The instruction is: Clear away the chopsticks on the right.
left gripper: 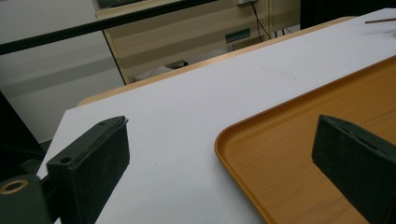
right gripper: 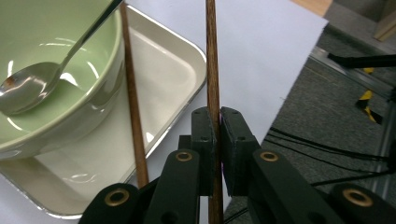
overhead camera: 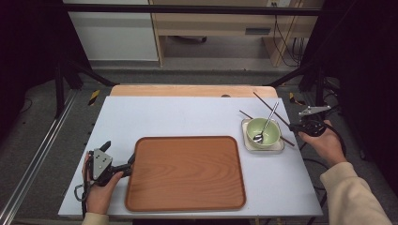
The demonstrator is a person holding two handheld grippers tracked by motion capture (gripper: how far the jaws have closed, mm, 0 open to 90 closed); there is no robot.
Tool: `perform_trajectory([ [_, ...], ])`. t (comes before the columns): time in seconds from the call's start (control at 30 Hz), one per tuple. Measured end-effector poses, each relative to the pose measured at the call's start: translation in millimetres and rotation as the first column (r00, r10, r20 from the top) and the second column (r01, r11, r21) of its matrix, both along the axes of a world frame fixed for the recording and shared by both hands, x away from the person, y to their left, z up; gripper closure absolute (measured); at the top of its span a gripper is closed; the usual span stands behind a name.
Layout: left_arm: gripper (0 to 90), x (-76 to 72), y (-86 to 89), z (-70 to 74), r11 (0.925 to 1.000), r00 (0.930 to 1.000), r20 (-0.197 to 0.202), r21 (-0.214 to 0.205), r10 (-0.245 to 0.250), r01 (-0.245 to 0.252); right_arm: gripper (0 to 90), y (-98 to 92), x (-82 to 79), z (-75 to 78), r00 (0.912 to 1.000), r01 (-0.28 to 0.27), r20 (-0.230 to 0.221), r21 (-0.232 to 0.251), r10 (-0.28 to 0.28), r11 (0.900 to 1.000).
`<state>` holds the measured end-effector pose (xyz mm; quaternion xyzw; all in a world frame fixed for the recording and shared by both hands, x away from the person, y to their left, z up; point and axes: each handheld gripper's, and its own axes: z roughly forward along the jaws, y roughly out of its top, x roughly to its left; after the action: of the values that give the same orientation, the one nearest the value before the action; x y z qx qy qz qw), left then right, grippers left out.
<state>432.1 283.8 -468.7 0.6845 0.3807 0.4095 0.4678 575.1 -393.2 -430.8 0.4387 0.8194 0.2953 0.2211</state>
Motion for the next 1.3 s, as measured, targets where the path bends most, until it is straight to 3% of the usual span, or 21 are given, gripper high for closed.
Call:
perform_trajectory([
  [0.47,3.1,-1.5,1.6,2.0,0.9998,0.9997,0.019,-0.018,0.012,-0.012,84.7,-3.1,-1.5,11.3,0.9956,0.091,0.019,0.008,-0.091,0.9958],
  [0.7,3.0,-2.3,3.6,2.6,0.9990,0.9997,0.025,-0.044,0.007,-0.006,84.7,-3.0,-7.8,27.6,0.9844,0.160,0.067,0.045,-0.163,0.9861],
  [0.77,3.0,-2.6,5.2,2.3,0.9988,0.9997,0.024,-0.048,0.007,-0.006,84.7,1.6,-14.3,36.4,0.9776,0.177,0.104,0.066,-0.183,0.9820],
  [0.83,3.0,-2.7,6.9,2.1,0.9984,0.9998,0.020,-0.057,0.008,-0.007,84.7,2.0,-16.5,38.1,0.9761,0.174,0.117,0.087,-0.184,0.9809],
  [0.9,3.0,-3.8,10.6,3.4,0.9966,0.9997,0.019,-0.081,0.017,-0.015,84.8,3.6,-23.9,43.4,0.9690,0.186,0.139,0.132,-0.204,0.9737],
  [0.97,3.2,-4.1,15.6,4.7,0.9924,0.9988,0.027,-0.116,0.042,-0.038,84.7,8.5,-32.1,54.3,0.9617,0.189,0.172,0.145,-0.213,0.9712],
  [1.03,3.3,-3.5,16.8,5.4,0.9918,0.9984,0.033,-0.121,0.045,-0.041,84.7,11.4,-35.3,58.4,0.9576,0.189,0.190,0.150,-0.216,0.9704],
  [1.1,3.3,-1.7,18.7,4.9,0.9916,0.9980,0.036,-0.120,0.053,-0.048,84.8,23.9,-45.0,67.2,0.9551,0.166,0.223,0.145,-0.196,0.9754],
  [1.3,3.4,-2.1,21.5,5.3,0.9882,0.9981,0.035,-0.147,0.050,-0.044,84.8,50.4,-63.0,72.3,0.9565,0.130,0.247,0.114,-0.155,0.9849],
])
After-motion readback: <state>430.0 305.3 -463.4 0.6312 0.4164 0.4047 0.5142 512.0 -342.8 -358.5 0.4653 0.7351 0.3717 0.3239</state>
